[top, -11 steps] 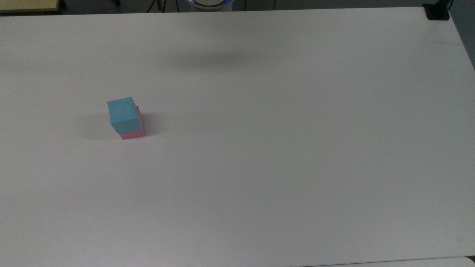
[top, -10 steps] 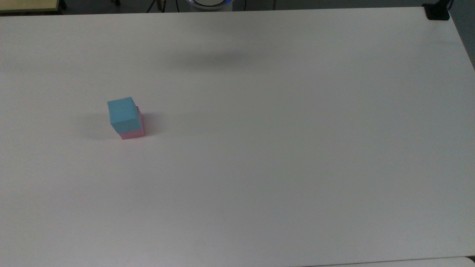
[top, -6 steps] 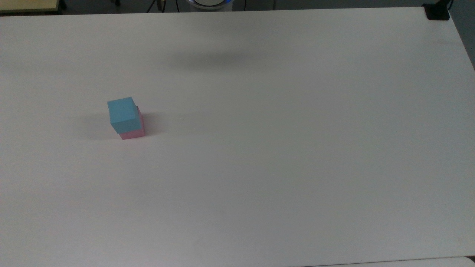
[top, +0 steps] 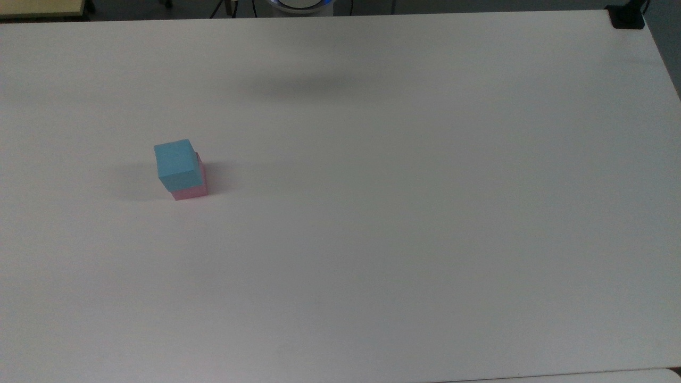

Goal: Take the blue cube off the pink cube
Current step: 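Move the open gripper down over the blue cube atop the pink cube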

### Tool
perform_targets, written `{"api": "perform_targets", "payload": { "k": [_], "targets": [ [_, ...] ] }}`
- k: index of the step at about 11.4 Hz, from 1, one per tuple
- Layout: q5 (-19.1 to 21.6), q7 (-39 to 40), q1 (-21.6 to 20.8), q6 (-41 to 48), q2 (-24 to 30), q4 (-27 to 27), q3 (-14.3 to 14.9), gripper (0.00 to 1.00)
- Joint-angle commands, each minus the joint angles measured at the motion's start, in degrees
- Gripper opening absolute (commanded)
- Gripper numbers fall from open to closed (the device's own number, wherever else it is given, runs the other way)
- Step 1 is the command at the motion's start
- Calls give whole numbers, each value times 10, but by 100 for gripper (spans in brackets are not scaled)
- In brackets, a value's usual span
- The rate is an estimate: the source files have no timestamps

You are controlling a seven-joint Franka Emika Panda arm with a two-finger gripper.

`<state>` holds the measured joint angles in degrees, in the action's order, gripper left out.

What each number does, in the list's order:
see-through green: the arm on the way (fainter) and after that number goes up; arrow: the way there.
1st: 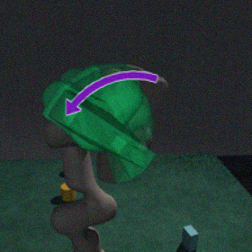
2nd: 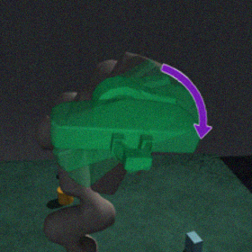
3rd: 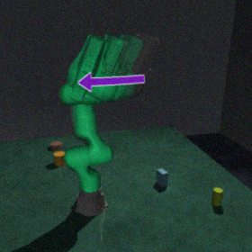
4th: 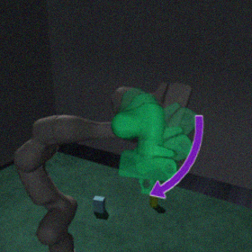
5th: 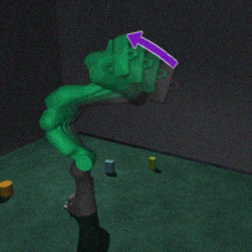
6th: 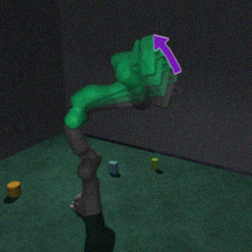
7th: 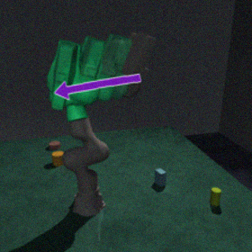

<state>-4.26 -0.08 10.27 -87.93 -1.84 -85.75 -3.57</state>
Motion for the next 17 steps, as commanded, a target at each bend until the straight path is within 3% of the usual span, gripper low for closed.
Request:
{"api": "perform_targets", "payload": {
  "k": [1,7,13,17],
  "targets": [
    [-6,22,9,2,10,-13,11,100],
    [-17,281,84,-98,-60,-11,11,100],
    [23,216,82,-235,-163,-31,8,100],
    [23,194,70,-260,-180,-47,5,100]
  ]
}}
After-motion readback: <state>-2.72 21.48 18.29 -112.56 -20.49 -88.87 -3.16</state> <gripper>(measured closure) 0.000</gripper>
